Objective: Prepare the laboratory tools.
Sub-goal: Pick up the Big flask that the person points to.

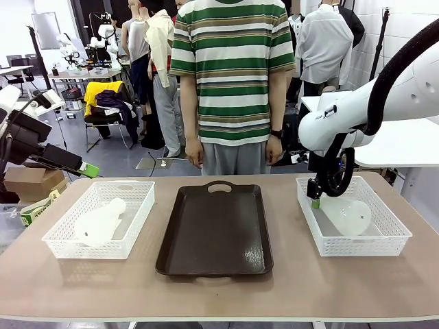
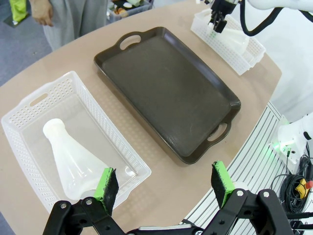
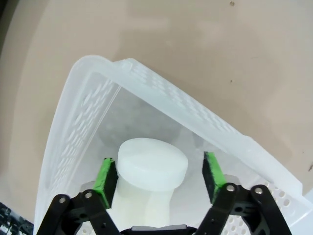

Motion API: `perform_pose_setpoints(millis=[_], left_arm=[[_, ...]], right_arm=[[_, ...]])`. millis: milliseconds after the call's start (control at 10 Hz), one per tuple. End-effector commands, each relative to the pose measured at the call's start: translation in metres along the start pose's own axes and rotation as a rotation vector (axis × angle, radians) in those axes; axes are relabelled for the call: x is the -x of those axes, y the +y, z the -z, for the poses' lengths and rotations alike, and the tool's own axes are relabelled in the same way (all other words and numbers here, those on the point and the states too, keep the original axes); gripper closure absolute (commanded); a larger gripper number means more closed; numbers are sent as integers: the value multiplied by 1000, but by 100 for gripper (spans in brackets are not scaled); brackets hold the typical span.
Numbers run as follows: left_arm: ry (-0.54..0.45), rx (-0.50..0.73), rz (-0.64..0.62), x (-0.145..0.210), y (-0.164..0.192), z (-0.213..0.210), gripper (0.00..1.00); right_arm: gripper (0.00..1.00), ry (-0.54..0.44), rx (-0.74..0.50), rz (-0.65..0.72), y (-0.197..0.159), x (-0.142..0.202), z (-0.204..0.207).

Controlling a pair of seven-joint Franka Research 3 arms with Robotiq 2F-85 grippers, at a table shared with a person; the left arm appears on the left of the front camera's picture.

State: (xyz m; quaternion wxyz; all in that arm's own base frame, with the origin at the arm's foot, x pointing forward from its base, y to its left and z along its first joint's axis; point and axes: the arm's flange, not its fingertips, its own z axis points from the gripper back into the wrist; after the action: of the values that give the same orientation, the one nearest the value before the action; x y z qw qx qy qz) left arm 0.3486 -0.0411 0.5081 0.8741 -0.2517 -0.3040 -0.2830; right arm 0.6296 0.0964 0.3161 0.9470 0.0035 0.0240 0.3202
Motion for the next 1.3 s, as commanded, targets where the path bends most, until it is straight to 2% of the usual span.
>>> perform_pose_setpoints(millis=[0,300,400,1200], left_arm=[[-7,17,-1,0,2,0,0],[-7,17,-1,0,2,0,0],[-7,17,-1,0,2,0,0],[-7,17,-1,0,2,0,0]], right_arm=[[42,33,7,21,-5,-6,-1],[95,29,-10,28,-7,-5,1],[100,29,-11,30,-7,-5,1],[100,13,-8,13,-6,2,1]])
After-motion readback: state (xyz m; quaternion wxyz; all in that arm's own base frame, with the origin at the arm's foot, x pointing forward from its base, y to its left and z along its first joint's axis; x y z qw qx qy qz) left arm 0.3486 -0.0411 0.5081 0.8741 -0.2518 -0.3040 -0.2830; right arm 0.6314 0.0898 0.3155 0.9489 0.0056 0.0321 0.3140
